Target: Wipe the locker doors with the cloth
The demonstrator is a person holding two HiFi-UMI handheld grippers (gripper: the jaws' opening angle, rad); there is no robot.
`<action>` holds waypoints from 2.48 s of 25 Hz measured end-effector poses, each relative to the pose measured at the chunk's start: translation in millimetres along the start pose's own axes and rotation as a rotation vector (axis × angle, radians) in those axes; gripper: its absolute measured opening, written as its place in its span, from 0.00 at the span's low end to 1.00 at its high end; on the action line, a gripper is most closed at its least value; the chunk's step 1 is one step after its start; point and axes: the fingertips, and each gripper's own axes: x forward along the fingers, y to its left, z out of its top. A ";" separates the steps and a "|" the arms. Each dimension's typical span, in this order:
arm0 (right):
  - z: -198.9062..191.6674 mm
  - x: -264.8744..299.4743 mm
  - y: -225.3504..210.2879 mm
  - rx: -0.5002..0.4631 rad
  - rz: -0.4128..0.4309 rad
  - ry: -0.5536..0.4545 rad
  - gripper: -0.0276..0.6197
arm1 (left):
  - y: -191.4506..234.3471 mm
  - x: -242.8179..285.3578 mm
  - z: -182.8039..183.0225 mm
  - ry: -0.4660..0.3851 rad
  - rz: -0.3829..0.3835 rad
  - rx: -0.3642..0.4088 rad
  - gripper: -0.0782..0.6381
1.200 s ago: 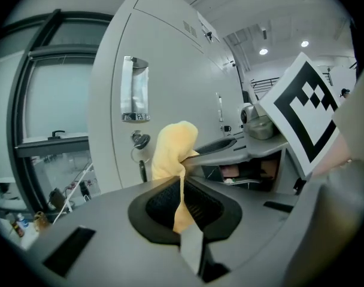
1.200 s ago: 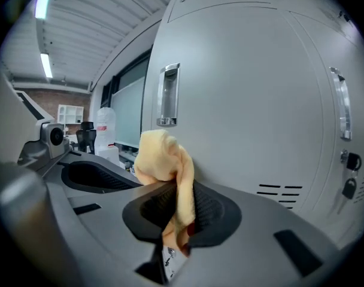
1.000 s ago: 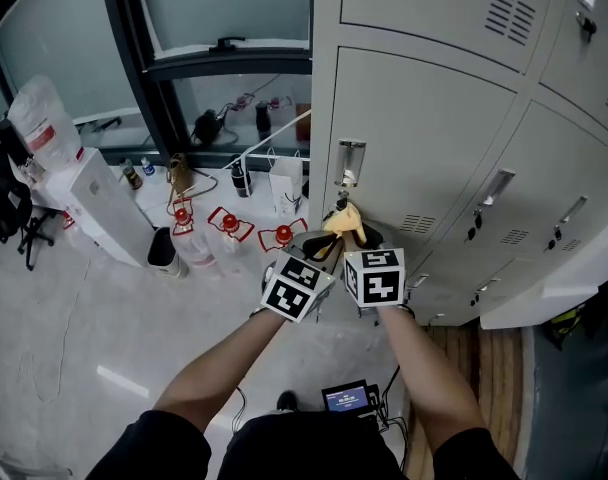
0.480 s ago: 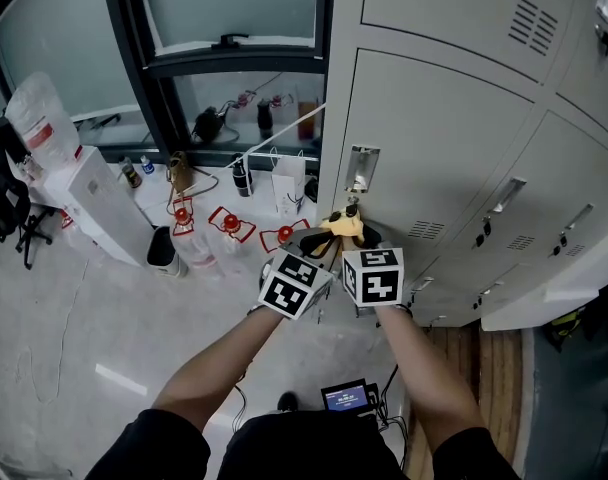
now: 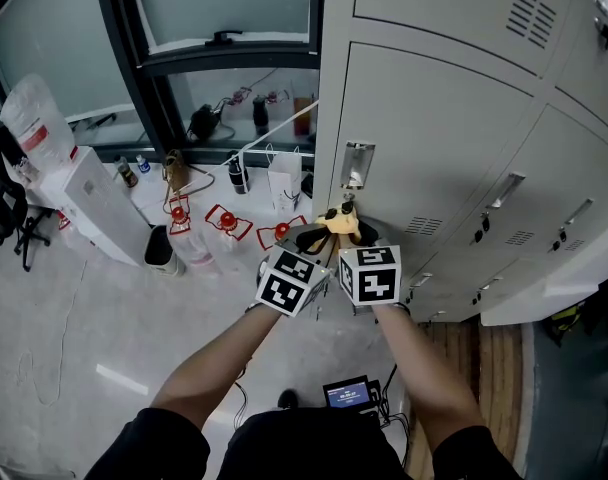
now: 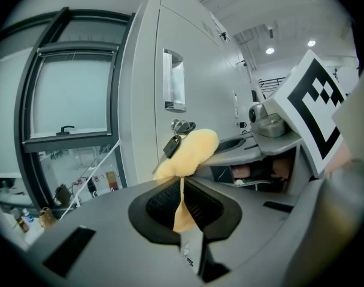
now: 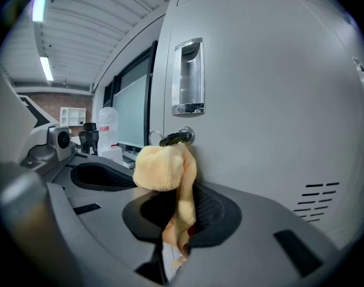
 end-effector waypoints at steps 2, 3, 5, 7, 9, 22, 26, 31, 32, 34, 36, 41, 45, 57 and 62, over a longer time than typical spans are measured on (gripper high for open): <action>-0.2 -0.6 -1.2 -0.002 -0.004 0.001 0.15 | -0.8 0.7 0.2 0.002 0.004 -0.002 0.15; -0.4 -1.2 -2.0 -0.005 -0.007 0.002 0.15 | -1.6 1.0 0.2 0.003 0.006 -0.004 0.15; -1.6 -2.9 -4.6 -0.013 -0.016 0.005 0.15 | -4.8 2.5 -0.2 0.005 0.009 -0.007 0.15; -3.3 -5.7 -9.8 -0.014 -0.026 0.007 0.15 | -9.9 5.7 0.0 0.007 0.006 -0.007 0.15; -5.0 -9.5 -17.6 -0.009 -0.035 0.008 0.15 | -16.5 10.6 2.0 0.008 -0.002 -0.002 0.15; -21.0 -49.3 -98.2 0.026 -0.133 0.009 0.15 | -83.8 63.8 24.2 0.006 -0.101 0.044 0.15; -27.6 -62.7 -127.3 0.044 -0.168 0.014 0.15 | -107.9 83.3 31.8 0.006 -0.138 0.058 0.15; -35.9 -77.1 -158.7 0.062 -0.204 0.020 0.15 | -133.7 105.3 38.2 0.008 -0.174 0.065 0.15; -37.6 -79.5 -163.8 0.063 -0.208 0.021 0.15 | -137.9 109.2 38.9 0.009 -0.179 0.067 0.15; -40.6 -83.2 -172.7 0.067 -0.216 0.022 0.15 | -145.0 116.3 40.3 0.012 -0.187 0.070 0.15; -43.0 -86.2 -180.1 0.070 -0.221 0.022 0.15 | -150.5 122.6 41.6 0.014 -0.194 0.074 0.15; -46.2 -91.4 -192.7 0.073 -0.225 0.019 0.15 | -160.1 133.2 44.5 0.016 -0.203 0.078 0.15; -47.3 -92.7 -195.6 0.072 -0.222 0.018 0.15 | -162.5 136.2 44.7 0.017 -0.202 0.079 0.15; -52.3 -102.5 -189.6 0.129 -0.182 0.023 0.15 | -170.8 121.8 42.0 0.004 -0.208 0.078 0.15; -42.4 -129.5 -182.1 0.175 -0.112 -0.046 0.15 | -173.6 95.9 50.8 -0.047 -0.196 0.042 0.15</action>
